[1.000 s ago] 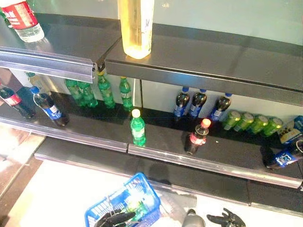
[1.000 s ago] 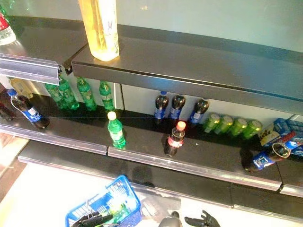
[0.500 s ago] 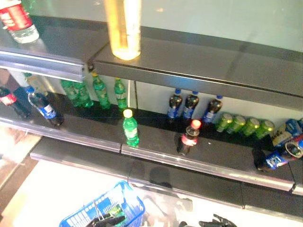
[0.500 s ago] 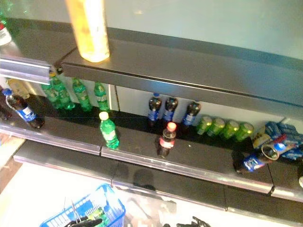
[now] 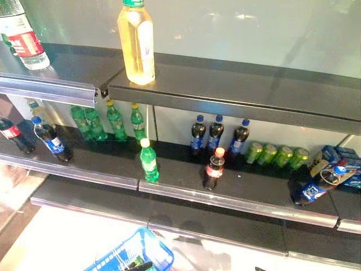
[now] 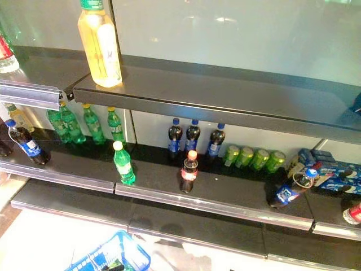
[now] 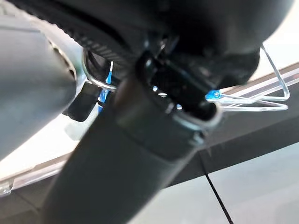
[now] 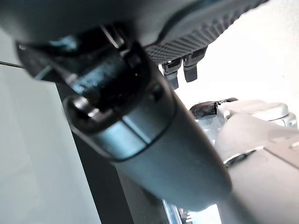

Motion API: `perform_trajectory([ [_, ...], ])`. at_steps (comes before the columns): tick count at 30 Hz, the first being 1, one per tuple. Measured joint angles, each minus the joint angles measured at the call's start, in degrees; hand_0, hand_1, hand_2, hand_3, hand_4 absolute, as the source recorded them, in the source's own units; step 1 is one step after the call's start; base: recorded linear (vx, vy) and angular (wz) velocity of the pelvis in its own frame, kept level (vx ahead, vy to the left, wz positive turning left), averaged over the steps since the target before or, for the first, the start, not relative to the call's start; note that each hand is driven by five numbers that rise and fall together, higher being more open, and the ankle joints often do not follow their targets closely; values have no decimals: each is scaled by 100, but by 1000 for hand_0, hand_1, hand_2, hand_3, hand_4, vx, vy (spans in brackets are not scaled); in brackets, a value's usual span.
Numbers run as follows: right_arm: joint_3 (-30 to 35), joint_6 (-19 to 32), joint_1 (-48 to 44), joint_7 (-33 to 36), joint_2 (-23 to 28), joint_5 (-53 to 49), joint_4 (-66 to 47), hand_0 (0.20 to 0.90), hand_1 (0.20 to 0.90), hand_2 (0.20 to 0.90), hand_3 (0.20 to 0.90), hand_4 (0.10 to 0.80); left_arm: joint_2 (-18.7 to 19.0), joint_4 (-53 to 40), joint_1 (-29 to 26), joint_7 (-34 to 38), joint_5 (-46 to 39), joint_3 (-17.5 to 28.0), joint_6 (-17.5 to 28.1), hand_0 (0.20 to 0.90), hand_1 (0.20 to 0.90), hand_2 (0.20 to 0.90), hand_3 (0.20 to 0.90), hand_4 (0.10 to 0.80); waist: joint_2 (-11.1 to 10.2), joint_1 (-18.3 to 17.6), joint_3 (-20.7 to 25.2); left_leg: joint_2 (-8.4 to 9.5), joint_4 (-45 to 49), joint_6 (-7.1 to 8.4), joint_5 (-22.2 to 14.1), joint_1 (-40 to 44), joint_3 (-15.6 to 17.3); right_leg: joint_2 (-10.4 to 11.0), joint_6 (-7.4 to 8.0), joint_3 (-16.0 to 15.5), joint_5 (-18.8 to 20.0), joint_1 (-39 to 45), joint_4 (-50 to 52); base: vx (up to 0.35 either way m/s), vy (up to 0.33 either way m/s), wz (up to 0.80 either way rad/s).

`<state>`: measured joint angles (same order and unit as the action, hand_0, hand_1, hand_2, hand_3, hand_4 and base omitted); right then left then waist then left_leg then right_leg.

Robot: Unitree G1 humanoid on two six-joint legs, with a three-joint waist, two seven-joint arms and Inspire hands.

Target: Pick up the drink and place into the basket.

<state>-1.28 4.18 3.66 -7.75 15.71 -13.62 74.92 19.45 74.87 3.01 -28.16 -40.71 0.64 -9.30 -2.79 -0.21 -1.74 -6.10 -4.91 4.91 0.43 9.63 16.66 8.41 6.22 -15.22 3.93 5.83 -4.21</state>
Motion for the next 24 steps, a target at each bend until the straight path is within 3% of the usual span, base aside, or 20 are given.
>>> perform_trajectory([
  [11, 4, -10, -10, -3, -22, 88, -16, 900, 900, 900, 900, 800, 140, -236, -22, -652, -168, 78, -500, 300, 300, 300, 200, 100, 66, -2, 17, 22, -4, -9, -3, 21, -13, 20, 19, -22, 13, 57, -46, 0, 0, 0],
  [24, 96, -57, 107, -2, 37, 219, -10, 900, 900, 900, 900, 800, 143, -422, -98, -777, -315, 35, -513, 300, 300, 300, 200, 100, 48, -10, -4, 8, 2, -24, 37, -312, -8, 24, 13, -14, 65, -307, -65, 0, -5, 0],
])
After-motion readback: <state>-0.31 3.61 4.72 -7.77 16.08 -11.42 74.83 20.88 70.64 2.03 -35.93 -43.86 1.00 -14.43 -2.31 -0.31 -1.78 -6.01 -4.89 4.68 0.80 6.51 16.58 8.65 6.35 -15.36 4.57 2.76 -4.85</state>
